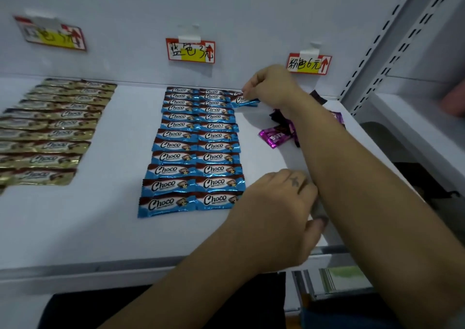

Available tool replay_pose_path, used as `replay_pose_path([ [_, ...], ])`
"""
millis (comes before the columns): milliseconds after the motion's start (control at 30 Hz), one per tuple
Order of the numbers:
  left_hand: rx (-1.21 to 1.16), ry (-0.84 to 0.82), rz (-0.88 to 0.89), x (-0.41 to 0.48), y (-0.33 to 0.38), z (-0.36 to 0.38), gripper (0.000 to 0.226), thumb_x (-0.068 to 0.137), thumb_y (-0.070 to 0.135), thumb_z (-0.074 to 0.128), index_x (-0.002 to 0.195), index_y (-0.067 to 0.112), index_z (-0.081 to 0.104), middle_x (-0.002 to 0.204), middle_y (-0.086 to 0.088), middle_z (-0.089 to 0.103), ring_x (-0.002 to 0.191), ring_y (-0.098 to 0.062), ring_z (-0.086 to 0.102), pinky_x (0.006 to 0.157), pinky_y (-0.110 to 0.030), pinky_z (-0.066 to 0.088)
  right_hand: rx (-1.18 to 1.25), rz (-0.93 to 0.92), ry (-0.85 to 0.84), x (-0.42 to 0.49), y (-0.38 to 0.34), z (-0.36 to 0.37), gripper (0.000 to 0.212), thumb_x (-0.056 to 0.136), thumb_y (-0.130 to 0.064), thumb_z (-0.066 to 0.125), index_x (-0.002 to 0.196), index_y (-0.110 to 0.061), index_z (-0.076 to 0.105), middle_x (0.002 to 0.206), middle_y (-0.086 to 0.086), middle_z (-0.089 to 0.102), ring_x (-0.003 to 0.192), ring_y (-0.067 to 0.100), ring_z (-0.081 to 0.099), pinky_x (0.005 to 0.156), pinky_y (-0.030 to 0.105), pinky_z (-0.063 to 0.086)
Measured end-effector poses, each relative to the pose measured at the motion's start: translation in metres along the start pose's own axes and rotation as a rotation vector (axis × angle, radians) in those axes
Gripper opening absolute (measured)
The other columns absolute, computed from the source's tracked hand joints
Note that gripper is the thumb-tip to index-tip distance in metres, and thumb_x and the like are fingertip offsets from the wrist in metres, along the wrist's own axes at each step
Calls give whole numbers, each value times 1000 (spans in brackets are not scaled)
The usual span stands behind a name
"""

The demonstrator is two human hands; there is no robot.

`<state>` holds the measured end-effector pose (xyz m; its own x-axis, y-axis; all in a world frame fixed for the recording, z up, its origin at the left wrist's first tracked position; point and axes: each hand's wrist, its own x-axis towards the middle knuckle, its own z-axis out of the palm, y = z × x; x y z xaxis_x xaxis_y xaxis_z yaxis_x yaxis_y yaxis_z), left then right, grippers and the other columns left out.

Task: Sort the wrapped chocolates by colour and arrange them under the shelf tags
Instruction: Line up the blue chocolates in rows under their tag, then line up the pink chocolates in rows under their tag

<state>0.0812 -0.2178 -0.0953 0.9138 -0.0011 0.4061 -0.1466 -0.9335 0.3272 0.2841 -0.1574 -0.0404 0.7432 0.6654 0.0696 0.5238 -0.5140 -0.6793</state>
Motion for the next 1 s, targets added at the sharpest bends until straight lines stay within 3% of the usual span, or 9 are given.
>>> replay_pose_path([
  [167, 27, -9, -16, 4, -2, -3, 25, 86, 36, 53, 93, 15, 65, 94, -3, 65, 83, -18, 56, 84, -32, 46, -237, -72, -16, 8, 6, 18, 2, 82, -17, 71, 82, -16, 73, 81, -5, 68, 83, 12, 61, 75, 29, 50],
  [300, 147, -46, -121, 6, -4, -7, 21, 78, 38, 58, 83, 20, 69, 85, 1, 68, 79, -16, 61, 87, -35, 51, -508, -184, 78, 5, 11, 13, 10, 87, -35, 65, 92, -30, 72, 106, -4, 67, 107, 20, 54, 90, 38, 40],
  [467, 182, -15, -272, 4, -7, -4, 35, 80, 41, 45, 95, 20, 68, 101, -2, 68, 94, -21, 62, 98, -43, 44, -505, -290, -153, -12, 11, -3, 30, 97, -20, 48, 118, -29, 68, 126, -2, 62, 107, 15, 54, 83, 24, 37],
  [700, 172, -34, -313, 3, -8, -4, 40, 82, 44, 39, 100, 21, 66, 108, -2, 66, 105, -22, 59, 107, -46, 35, -604, -275, -253, -10, 14, 7, 39, 97, -18, 43, 132, -28, 58, 140, 6, 52, 117, 27, 52, 98, 38, 45],
  [800, 149, -32, -315, 2, -8, -2, 39, 83, 44, 39, 101, 21, 65, 109, -3, 66, 105, -22, 59, 105, -46, 37, -605, -266, -251, -11, 15, 7, 39, 97, -19, 44, 133, -28, 57, 141, 5, 50, 119, 27, 51, 101, 39, 44],
  [1000, 171, -28, -311, 4, -7, 2, 40, 82, 45, 36, 100, 21, 64, 102, -1, 66, 95, -20, 59, 87, -39, 48, -601, -271, -246, -15, 16, 8, 38, 97, -22, 46, 133, -29, 56, 140, 5, 50, 121, 27, 49, 103, 41, 42],
])
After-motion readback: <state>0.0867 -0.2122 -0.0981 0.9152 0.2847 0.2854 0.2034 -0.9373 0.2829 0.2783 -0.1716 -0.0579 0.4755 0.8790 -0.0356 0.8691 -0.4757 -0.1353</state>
